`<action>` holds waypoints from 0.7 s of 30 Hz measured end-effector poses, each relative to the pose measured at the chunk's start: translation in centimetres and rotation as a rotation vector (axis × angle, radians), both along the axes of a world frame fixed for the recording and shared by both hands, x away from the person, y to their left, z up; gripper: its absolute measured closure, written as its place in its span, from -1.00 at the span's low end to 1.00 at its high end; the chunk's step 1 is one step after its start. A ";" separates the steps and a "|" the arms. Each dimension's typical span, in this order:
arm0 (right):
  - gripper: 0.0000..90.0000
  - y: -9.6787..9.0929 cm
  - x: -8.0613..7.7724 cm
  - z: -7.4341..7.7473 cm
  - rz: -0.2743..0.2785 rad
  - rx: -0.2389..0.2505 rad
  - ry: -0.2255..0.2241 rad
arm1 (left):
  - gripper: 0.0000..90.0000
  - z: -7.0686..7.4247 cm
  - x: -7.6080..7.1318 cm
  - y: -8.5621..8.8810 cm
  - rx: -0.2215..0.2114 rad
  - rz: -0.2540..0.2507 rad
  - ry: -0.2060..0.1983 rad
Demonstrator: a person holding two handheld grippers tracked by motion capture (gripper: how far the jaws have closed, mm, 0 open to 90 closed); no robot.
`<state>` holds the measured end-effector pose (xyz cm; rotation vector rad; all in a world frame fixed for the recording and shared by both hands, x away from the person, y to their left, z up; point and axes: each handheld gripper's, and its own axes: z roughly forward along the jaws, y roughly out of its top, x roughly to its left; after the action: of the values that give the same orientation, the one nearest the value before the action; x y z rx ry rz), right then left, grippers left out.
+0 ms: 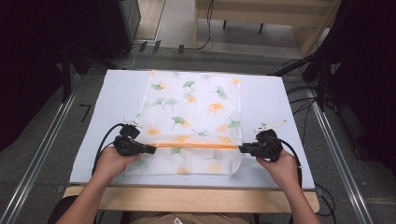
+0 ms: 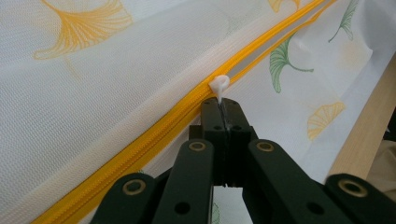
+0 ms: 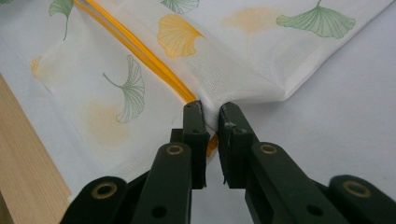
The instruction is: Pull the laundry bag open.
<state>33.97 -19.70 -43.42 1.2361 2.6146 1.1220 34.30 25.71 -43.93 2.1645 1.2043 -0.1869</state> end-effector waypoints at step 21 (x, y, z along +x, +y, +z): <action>0.86 0.0 0.0 0.0 -0.001 -0.005 0.001 | 1.00 0.0 0.0 0.1 -0.014 0.004 0.002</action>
<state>34.01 -19.74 -43.44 1.2371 2.6157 1.1147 34.35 25.84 -43.94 2.1503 1.2055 -0.1950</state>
